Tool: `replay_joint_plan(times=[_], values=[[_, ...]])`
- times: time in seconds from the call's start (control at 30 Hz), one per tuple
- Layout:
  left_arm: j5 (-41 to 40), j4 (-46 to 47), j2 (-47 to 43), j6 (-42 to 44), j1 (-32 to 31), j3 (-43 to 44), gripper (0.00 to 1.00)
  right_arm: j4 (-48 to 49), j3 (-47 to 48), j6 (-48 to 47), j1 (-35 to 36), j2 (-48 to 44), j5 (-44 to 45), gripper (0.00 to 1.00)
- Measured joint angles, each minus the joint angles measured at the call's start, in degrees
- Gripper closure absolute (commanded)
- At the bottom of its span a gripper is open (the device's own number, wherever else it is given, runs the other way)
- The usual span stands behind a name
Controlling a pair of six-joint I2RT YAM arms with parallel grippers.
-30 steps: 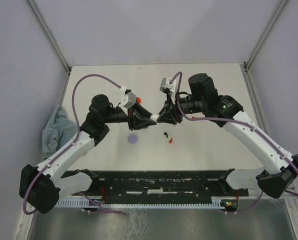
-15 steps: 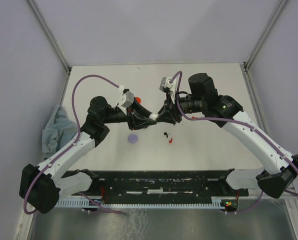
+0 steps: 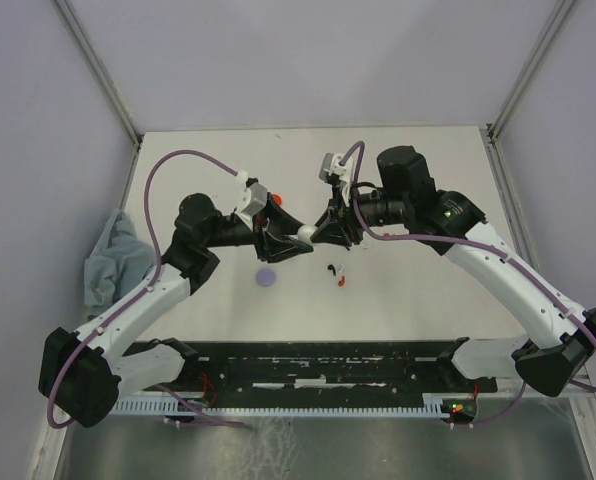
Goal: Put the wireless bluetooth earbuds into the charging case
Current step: Open the charging case.
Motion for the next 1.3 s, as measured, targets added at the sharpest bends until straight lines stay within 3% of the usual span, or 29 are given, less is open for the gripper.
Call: replay_joint_plan(times=[0.53, 0.73, 0.97, 1.07, 1.2, 1.3], values=[[0.0, -0.2, 1.0, -0.4, 0.0, -0.1, 0.5, 0.7, -0.7, 0.2, 0.0, -0.5, 0.9, 0.92], [-0.3, -0.7, 1.4, -0.4, 0.0, -0.1, 0.64, 1.2, -0.8, 0.2, 0.0, -0.6, 0.9, 0.92], [-0.5, -0.7, 1.4, -0.9, 0.0, -0.1, 0.67, 1.2, -1.0, 0.2, 0.1, -0.9, 0.6, 0.91], [-0.2, -0.6, 1.4, -1.4, 0.0, -0.1, 0.78, 1.6, -1.4, 0.2, 0.0, -1.0, 0.3, 0.88], [0.7, -0.2, 1.8, -2.8, 0.1, -0.1, 0.94, 2.2, -2.3, 0.2, 0.0, -1.4, 0.2, 0.74], [0.8, -0.4, 1.8, -3.0, 0.1, -0.2, 0.97, 2.4, -2.5, 0.1, 0.0, -1.5, 0.2, 0.65]])
